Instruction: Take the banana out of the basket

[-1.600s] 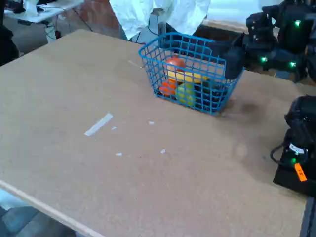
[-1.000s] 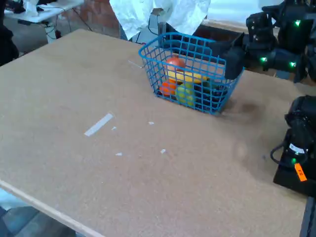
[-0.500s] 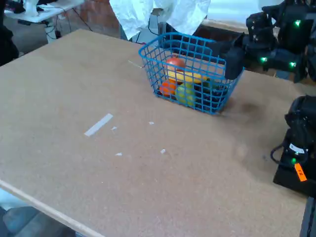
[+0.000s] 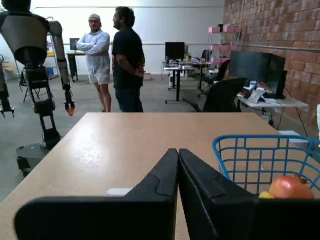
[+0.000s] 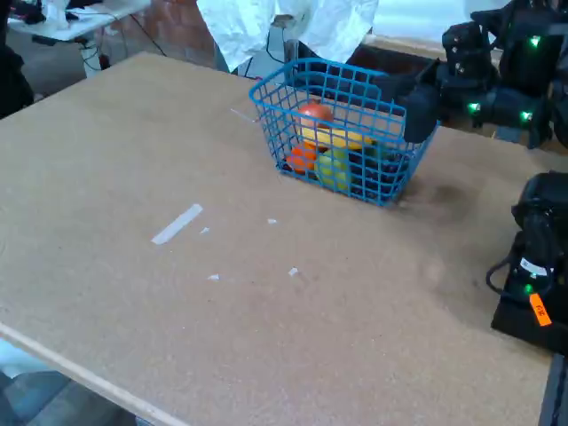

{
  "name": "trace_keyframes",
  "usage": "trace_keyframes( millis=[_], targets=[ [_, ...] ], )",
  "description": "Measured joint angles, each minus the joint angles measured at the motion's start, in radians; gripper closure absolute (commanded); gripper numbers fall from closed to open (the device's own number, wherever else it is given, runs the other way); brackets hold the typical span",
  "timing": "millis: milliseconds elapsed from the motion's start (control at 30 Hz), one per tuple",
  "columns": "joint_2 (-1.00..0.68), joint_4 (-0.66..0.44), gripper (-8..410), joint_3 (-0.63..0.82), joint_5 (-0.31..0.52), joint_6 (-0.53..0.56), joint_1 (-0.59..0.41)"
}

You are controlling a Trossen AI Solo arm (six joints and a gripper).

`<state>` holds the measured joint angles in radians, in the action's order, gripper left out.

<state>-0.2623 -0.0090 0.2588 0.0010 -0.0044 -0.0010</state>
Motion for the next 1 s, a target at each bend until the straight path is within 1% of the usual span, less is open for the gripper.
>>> trace_keyframes(
  millis=[600,700,767,900,1000],
  targets=[
    [0.000,0.011,402,0.000,0.000,-0.001,0.000],
    [0.000,0.023,402,0.001,0.003,-0.020,0.000],
    [-0.001,0.024,402,0.011,0.031,-0.048,0.000],
    [-0.020,0.024,402,0.054,0.119,-0.124,0.000],
    [-0.045,0.022,402,0.106,0.141,-0.184,0.000]
  ],
)
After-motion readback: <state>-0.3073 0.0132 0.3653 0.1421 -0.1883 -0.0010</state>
